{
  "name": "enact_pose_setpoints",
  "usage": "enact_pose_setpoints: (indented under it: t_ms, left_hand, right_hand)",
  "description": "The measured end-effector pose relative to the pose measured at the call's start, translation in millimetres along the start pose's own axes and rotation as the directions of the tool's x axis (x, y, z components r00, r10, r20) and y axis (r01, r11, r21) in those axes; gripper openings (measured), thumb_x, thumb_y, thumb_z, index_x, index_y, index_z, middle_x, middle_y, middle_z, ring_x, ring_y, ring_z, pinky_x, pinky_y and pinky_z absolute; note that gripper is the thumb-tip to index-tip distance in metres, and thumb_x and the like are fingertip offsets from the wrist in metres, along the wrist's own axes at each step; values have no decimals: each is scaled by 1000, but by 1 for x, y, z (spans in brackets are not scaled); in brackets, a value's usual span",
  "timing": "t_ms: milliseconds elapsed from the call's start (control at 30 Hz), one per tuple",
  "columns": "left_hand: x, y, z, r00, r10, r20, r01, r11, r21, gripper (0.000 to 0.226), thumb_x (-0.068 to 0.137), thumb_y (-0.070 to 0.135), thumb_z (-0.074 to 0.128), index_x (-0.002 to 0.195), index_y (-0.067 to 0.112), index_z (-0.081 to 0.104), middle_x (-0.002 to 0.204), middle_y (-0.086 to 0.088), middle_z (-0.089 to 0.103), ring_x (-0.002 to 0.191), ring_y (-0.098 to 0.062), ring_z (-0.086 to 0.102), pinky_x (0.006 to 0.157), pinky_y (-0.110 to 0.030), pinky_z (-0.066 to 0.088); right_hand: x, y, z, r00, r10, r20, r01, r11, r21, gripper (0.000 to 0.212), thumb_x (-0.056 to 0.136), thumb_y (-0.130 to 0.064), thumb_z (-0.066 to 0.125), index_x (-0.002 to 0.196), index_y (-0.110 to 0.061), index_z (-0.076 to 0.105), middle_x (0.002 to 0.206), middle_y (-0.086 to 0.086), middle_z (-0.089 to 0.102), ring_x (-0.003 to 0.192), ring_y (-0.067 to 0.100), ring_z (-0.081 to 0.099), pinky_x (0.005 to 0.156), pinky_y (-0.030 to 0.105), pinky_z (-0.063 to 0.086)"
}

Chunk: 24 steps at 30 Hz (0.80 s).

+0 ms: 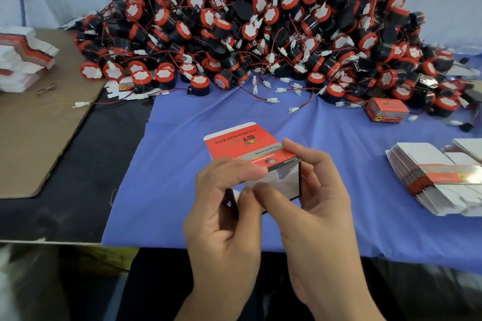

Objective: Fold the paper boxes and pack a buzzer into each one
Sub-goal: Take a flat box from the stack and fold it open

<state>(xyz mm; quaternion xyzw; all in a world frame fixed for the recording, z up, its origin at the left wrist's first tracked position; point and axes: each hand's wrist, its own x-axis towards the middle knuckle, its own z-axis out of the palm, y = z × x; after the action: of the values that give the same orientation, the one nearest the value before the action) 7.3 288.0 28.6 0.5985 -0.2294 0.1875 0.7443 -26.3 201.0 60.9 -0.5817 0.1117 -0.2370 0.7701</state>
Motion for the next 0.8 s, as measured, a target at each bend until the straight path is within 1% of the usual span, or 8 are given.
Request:
enact_pose_setpoints:
  t_ms: [167, 300, 367, 467, 567, 633, 733, 800]
  left_hand:
    - [0, -1, 0, 999, 47, 12, -47, 999, 7, 48, 85, -19, 56, 99, 24, 69, 106, 2, 66, 108, -34, 64, 73, -58, 57]
    - [-1, -1, 1, 996, 80, 27, -80, 997, 8, 48, 87, -18, 57, 100, 27, 68, 106, 4, 67, 107, -33, 64, 83, -46, 56]
    - [-1, -1, -1, 1000, 11, -5, -11, 1000, -14, 48, 88, -15, 58, 103, 29, 70, 107, 2, 68, 106, -31, 67, 84, -43, 57]
    - [1, 1, -3, 987, -155, -33, 147, 974, -174, 49, 89, -11, 60, 110, 32, 71, 111, 3, 72, 103, -14, 70, 83, -26, 58]
    - [5, 5, -5, 972, -220, 84, 234, 938, -255, 38, 94, -2, 62, 119, 26, 69, 113, 9, 74, 103, -6, 71, 83, -19, 57]
    - [6, 6, -7, 952, -272, 142, 300, 923, -241, 33, 96, 5, 63, 123, 24, 68, 113, 10, 74, 104, -6, 72, 82, -18, 57]
    - [10, 6, -14, 925, -326, 196, 358, 920, -159, 33, 95, 15, 66, 125, 30, 68, 120, 11, 72, 111, -6, 70, 82, -16, 56]
    - [13, 5, -20, 904, -344, 255, 379, 919, -106, 33, 96, 20, 66, 127, 33, 67, 123, 11, 71, 114, -7, 69, 82, -16, 57]
  right_hand:
    - [0, 2, 1, 999, 25, -38, -25, 1000, 3, 62, 79, 22, 66, 104, -34, 73, 101, 4, 78, 89, 17, 75, 71, 21, 57]
    - [0, 4, -1, 989, 125, -80, -119, 991, 68, 61, 77, 18, 69, 107, -35, 73, 106, 6, 78, 91, 20, 76, 74, 26, 59]
    - [1, 5, -3, 973, 204, -104, -188, 972, 143, 70, 75, 16, 74, 118, -38, 68, 121, 9, 73, 103, 24, 75, 88, 39, 59]
    - [2, 8, -10, 947, 322, 10, -313, 915, 255, 83, 73, 2, 81, 141, -34, 50, 123, 12, 73, 109, 26, 73, 98, 40, 52]
    - [1, 8, -12, 932, 335, 136, -360, 890, 279, 87, 76, -7, 79, 152, -16, 38, 127, 19, 70, 122, 37, 65, 115, 54, 43]
    - [-1, 10, -12, 948, 282, 146, -313, 906, 284, 92, 75, -7, 79, 153, -22, 34, 124, 22, 70, 118, 36, 66, 118, 60, 37]
    - [0, 12, -15, 975, 196, 107, -219, 933, 285, 102, 68, -9, 82, 148, -48, 32, 114, 12, 76, 107, 22, 72, 98, 36, 57]
    - [1, 12, -17, 981, 129, 142, -159, 960, 231, 108, 68, -10, 82, 149, -54, 25, 114, 4, 77, 105, 19, 74, 84, 24, 58]
